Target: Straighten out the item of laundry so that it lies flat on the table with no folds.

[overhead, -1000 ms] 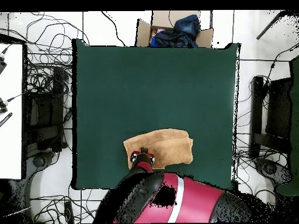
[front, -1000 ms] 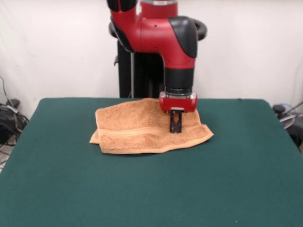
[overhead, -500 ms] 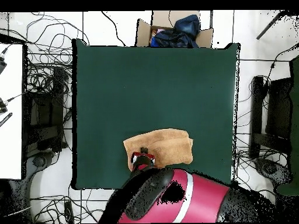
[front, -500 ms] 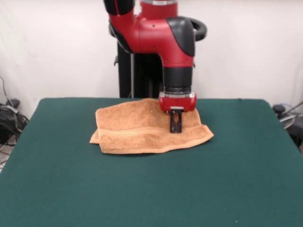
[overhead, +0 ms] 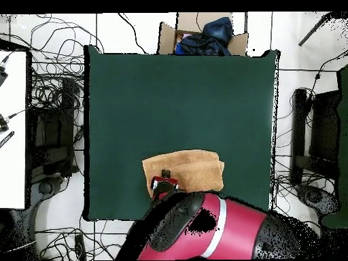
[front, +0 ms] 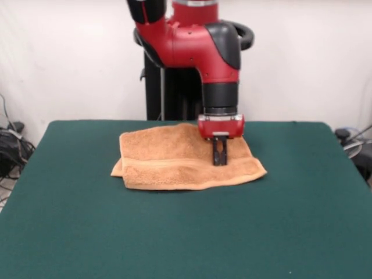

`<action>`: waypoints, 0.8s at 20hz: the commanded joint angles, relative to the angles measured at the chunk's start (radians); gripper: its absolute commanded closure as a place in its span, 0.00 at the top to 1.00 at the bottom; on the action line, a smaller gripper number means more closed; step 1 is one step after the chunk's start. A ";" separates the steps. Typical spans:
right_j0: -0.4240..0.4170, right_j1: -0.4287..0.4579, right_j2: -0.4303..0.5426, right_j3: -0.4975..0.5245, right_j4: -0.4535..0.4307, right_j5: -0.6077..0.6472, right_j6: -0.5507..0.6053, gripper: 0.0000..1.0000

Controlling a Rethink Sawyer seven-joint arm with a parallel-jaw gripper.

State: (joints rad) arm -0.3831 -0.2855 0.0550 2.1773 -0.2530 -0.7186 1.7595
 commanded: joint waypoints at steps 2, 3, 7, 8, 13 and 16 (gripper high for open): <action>0.030 0.180 0.293 -0.293 0.031 -0.060 0.344 0.00; 0.027 0.183 0.296 -0.294 0.025 -0.067 0.343 0.00; 0.021 0.198 0.305 -0.301 0.011 -0.101 0.338 0.00; 0.019 0.199 0.307 -0.301 0.012 -0.102 0.334 0.00; 0.010 0.205 0.318 -0.299 0.012 -0.110 0.320 0.00; 0.004 0.205 0.325 -0.295 0.010 -0.116 0.314 0.00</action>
State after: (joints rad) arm -0.3858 -0.1906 0.2138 2.0908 -0.2709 -0.9075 1.7593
